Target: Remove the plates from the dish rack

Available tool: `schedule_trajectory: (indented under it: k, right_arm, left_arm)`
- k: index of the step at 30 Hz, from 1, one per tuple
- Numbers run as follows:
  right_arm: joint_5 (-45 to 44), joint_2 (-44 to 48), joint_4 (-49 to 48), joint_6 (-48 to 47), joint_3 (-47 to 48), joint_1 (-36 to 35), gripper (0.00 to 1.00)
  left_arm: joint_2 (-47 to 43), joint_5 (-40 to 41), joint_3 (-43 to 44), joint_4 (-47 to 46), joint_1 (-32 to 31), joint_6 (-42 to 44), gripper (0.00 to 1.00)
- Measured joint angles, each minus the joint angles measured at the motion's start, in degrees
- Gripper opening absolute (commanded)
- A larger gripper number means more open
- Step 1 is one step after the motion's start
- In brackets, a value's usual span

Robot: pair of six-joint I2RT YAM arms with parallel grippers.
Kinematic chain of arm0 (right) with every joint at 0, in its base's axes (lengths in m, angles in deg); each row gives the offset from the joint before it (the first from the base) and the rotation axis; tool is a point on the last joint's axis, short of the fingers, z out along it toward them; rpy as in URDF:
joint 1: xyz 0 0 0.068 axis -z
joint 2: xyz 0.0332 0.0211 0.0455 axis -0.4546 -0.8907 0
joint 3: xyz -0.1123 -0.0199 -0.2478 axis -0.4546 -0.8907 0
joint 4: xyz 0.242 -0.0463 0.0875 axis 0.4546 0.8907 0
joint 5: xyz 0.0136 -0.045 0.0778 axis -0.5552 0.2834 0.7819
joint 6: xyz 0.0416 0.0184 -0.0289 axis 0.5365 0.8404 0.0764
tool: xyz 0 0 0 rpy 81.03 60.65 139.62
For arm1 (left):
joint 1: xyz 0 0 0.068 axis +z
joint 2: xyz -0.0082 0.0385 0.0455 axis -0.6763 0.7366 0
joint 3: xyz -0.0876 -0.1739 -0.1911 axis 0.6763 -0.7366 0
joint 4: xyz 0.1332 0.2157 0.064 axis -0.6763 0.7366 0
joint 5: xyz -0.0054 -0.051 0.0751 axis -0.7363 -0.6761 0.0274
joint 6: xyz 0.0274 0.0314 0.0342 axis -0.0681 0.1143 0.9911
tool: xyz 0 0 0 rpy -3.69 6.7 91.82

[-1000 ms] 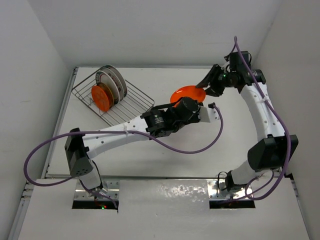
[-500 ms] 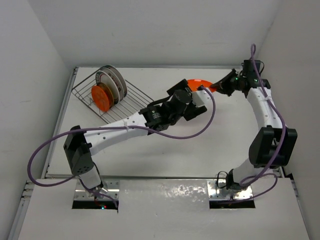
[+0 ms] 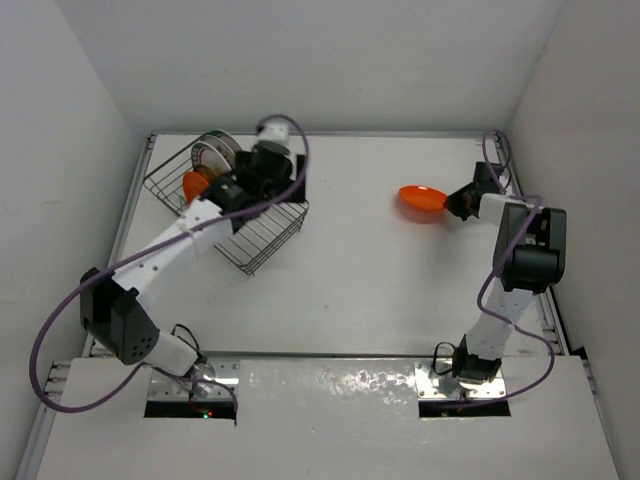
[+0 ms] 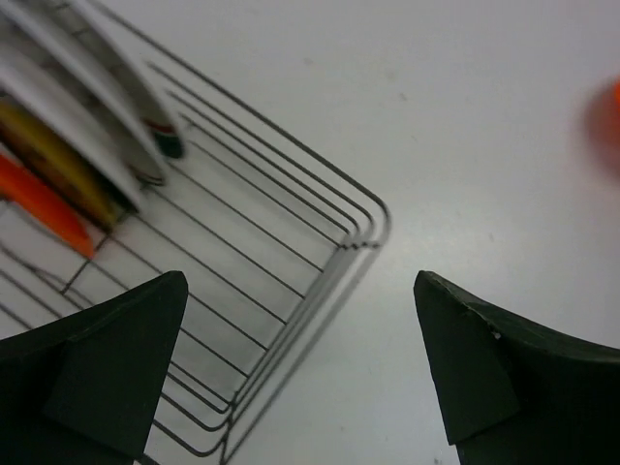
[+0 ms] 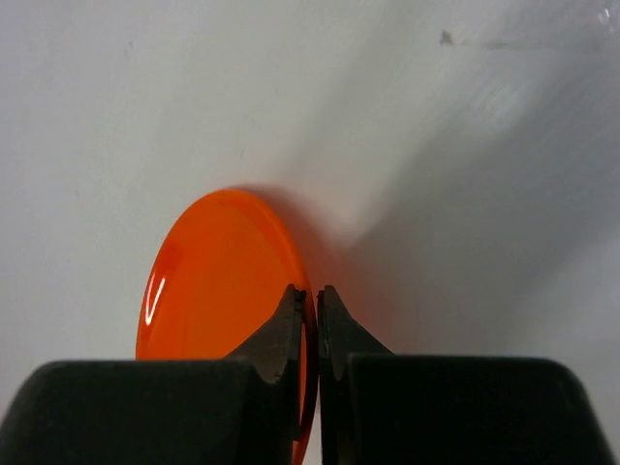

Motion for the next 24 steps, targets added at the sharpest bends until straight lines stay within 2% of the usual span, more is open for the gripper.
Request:
schedule_trajectory:
  k: [1,3,4,5,6,7,9,12,15,18,20,24]
  right_arm:
    - [-1.0,-1.3,-1.2,0.3,0.2,0.0,0.01]
    - [-2.3,-3.3,-2.6,0.3,2.3,0.0,0.43]
    - [-3.6,-4.3,-2.6,0.4,4.0,-0.1,0.60]
    - [-4.3,-5.8,-2.4,-0.1,6.4,-0.2,0.72]
    - [-4.8,-7.3,-1.4,-0.8,9.1,-0.2,0.95]
    - [-5.1,-8.7,-0.5,-1.1,11.7,-0.3,0.99]
    - [-5.6,-9.8,0.4,-2.1,14.2,-0.5,0.99]
    - [-7.7,-7.1,5.4,-2.5,13.4,-1.5,0.99]
    - [-9.9,-0.3,15.6,-2.8,11.4,-3.1,0.99]
    - [-10.6,7.8,22.7,-5.2,10.4,-5.9,0.99]
    - [-10.7,13.0,24.9,-7.4,9.1,-8.7,0.99]
    - [-8.7,21.6,27.8,-10.8,4.8,-14.7,0.99]
  left_arm:
    - [0.0,-0.3,1.8,1.9,3.3,-2.5,1.00]
    - [0.0,-1.5,5.1,4.8,10.1,-6.3,1.00]
    - [0.0,-2.6,6.8,6.0,13.7,-8.3,1.00]
    - [0.1,-3.6,7.8,6.6,16.8,-9.8,1.00]
    - [0.2,-5.0,8.7,7.1,20.4,-11.4,0.99]
    - [0.4,-6.0,9.2,7.2,22.9,-12.6,0.98]
    - [1.5,-7.9,9.7,7.5,28.9,-15.3,0.95]
    - [4.5,-9.5,10.5,8.7,34.0,-19.2,0.88]
    - [8.0,-10.8,11.0,9.2,36.8,-22.5,0.84]
    - [10.2,-12.6,11.0,9.0,39.0,-24.7,0.72]
    - [11.5,-13.5,11.0,8.6,40.3,-25.5,0.67]
    - [14.7,-13.8,10.8,7.9,42.1,-26.8,0.64]
